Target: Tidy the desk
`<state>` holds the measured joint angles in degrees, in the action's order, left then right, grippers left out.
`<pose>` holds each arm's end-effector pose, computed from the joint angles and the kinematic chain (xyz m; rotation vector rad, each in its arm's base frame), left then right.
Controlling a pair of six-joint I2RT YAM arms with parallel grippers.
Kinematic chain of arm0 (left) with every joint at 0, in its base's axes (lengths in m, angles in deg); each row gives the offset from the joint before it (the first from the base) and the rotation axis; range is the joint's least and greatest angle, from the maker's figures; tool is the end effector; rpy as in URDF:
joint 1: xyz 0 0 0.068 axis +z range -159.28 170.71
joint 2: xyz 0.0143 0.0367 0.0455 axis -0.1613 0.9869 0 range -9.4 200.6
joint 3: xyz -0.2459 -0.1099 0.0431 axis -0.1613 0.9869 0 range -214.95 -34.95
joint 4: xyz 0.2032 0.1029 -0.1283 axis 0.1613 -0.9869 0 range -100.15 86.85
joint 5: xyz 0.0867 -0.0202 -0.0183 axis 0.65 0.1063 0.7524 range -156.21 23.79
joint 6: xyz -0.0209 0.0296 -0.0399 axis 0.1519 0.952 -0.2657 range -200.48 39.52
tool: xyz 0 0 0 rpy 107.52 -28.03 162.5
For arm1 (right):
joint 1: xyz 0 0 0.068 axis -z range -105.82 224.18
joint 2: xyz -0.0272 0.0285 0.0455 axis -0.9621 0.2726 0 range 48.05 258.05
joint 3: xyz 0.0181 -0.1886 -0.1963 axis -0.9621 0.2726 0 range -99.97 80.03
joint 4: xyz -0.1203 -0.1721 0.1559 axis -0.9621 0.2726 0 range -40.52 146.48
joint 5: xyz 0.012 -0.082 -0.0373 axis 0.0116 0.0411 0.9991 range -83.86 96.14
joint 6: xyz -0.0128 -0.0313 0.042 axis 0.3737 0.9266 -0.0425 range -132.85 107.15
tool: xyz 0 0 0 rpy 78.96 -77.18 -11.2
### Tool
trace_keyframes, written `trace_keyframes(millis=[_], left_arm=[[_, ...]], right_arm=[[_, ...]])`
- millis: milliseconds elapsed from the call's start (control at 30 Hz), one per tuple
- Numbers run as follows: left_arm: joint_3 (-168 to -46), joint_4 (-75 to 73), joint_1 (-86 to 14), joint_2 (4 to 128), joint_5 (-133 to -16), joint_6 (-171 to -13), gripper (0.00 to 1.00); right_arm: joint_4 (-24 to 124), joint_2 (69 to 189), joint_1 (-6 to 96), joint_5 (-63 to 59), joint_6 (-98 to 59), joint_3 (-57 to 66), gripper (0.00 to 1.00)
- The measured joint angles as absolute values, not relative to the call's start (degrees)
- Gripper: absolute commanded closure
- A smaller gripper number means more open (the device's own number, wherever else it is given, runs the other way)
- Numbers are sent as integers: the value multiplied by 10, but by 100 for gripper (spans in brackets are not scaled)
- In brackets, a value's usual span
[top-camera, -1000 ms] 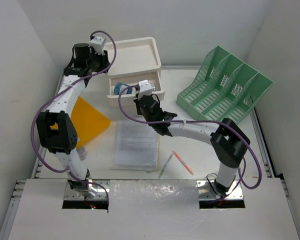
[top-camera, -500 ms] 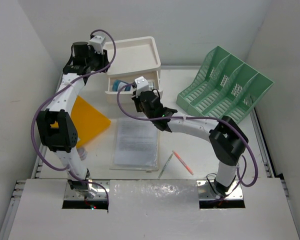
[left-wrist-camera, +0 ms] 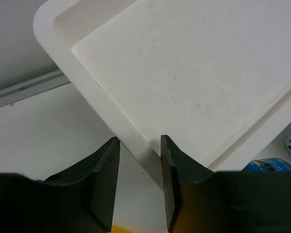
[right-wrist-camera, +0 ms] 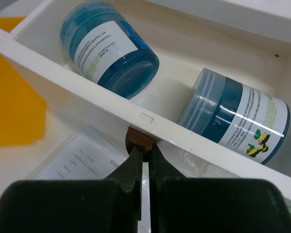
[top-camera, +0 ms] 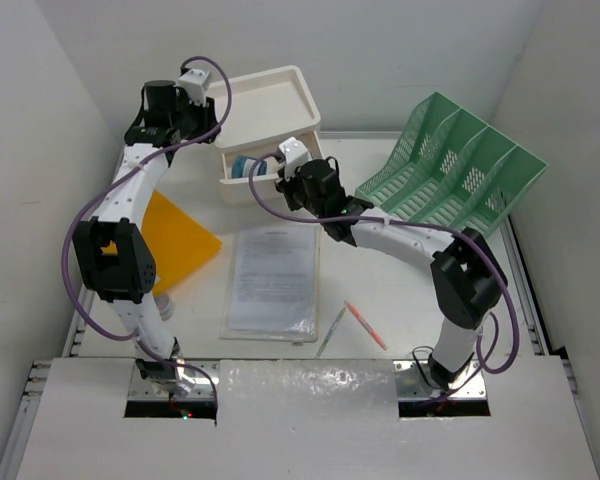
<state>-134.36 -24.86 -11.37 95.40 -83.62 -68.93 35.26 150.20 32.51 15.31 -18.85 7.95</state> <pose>0.4324 -0.0264 0.3563 0.4271 1.9810 -0.2062 0.3195 0.2768 0.2709 -0.4632 1.8077 0.4321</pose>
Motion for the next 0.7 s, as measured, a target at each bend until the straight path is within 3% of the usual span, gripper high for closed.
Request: trace_keyframes(millis=[33,167,267,500,700], left_arm=[[-1345,-251,-113,955,-838,-689,100],[-1347,-253,-111,955,-844,-689,100],[-1348,-256,-110,956,-846,-687,100],[-1359,-274,-99,958,-883,-687,100],[-1362,-281,-96,958,-900,-687,100]], right_arm=[[369,1502,326,147,-181,70,100],[429,1491,332,131,-162,41,68],[473,1452,338,141,-158,30,51],[563,1395,382,206,-183,-92,44],[640,1472,419,223,-219,-197,43]])
